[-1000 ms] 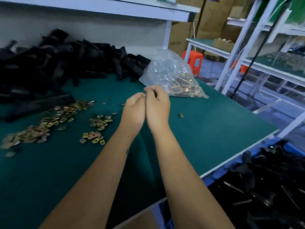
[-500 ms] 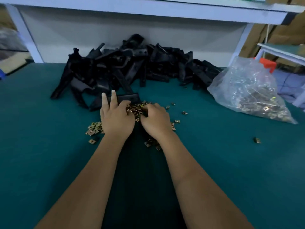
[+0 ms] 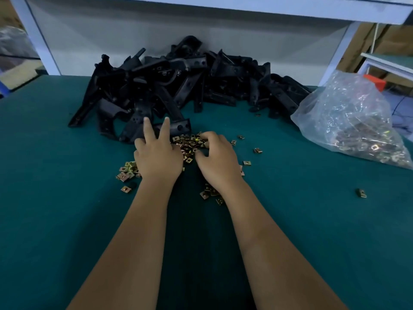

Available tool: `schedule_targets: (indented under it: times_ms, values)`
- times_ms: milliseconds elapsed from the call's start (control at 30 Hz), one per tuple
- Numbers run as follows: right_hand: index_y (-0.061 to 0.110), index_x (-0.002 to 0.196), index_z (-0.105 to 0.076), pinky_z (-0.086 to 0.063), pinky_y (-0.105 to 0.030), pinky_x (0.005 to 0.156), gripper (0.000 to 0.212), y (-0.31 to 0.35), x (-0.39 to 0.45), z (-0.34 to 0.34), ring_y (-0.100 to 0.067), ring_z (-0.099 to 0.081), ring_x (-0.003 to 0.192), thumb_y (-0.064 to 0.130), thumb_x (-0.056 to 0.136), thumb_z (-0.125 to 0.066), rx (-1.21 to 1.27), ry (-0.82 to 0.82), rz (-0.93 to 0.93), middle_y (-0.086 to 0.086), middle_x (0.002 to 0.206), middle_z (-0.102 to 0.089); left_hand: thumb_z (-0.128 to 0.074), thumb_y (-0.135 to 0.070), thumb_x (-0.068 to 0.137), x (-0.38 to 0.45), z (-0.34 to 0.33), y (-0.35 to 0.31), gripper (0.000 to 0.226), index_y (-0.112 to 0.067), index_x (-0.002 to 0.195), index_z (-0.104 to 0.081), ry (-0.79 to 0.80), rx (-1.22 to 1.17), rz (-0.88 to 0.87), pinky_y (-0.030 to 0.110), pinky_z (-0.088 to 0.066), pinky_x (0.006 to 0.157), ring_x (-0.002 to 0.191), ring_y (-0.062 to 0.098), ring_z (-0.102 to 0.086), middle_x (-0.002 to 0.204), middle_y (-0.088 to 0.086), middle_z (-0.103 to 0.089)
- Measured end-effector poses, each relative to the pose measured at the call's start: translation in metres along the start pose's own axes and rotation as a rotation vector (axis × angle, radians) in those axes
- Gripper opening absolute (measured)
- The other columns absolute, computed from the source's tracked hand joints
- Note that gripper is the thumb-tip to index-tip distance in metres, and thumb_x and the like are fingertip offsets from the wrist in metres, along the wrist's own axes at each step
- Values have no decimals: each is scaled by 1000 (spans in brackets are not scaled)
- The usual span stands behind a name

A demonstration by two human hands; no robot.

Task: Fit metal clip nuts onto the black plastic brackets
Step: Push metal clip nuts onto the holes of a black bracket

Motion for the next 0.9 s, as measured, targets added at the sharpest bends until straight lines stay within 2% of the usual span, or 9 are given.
schedule_targets:
  times_ms: [100,267,367,433,567,633,700,767,900]
  values:
    - [19,132,-53,-41,-42,101,37,1,-3,0,-20,-49,116,24,95,-53,1,-6,34,-2,124,-54,-50,-15,94,1,3,1,67,-17,155,-23,-36,-12,1,47,-36,100,128,39,-34,155,15,-20]
    - [19,125,-59,-46,-38,94,30,2,-5,6,-14,-53,103,22,96,-52,67,-74,60,5,112,-56,-54,-8,93,1,13,13,38,-10,131,-59,-168,-146,2,39,-43,84,110,32,-46,130,13,-39]
    - [18,119,-61,-45,-42,97,24,3,-6,14,-11,-55,100,21,97,-51,100,-166,71,8,107,-60,-57,-6,94,1,19,14,23,-12,112,-69,-248,-417,-18,15,-37,84,106,12,-48,125,2,-46]
    - [22,112,-62,-43,-43,99,19,1,-8,20,-2,-55,92,25,100,-48,154,-235,50,18,97,-59,-57,-1,90,1,24,9,27,-17,107,-72,-285,-661,-48,-1,-33,87,99,-4,-47,122,-5,-49]
    - [31,102,-61,-43,-10,73,20,-6,-10,26,13,-54,79,37,102,-41,545,-212,-72,31,84,-60,-53,10,86,0,18,-4,42,-26,94,-73,-130,-1166,45,9,-47,86,101,-8,-56,119,-15,-57]
    - [33,101,-64,-41,-6,76,21,-5,-9,22,19,-54,85,39,100,-45,711,-104,-114,41,85,-59,-48,18,84,-2,9,-11,46,-18,90,-74,7,-1434,114,17,-50,89,104,-2,-61,120,-10,-60]
    - [35,92,-68,-44,-20,84,15,-4,-5,16,7,-61,91,37,96,-54,811,10,-156,31,86,-67,-43,24,84,-3,5,-18,49,-13,94,-73,97,-1512,117,28,-49,101,117,9,-58,124,-8,-58]
    - [30,89,-73,-49,-27,80,11,-1,-2,14,-7,-66,90,27,92,-62,844,65,-168,13,87,-72,-37,26,84,-3,3,-22,53,-11,102,-71,132,-1532,96,33,-45,108,127,15,-53,130,-8,-55]
    - [16,102,-72,-54,-37,90,21,-10,1,21,-24,-68,101,4,87,-65,926,-41,-260,-8,102,-73,-38,21,87,-7,8,-23,53,-16,106,-72,228,-1593,36,24,-47,103,129,11,-54,135,-2,-61]
Point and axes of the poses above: each hand's wrist, its own x-axis towards the middle knuckle, its own z-axis out of the back of the hand, y = z × x, the point moved 5 cm from there along x, towards the middle knuckle
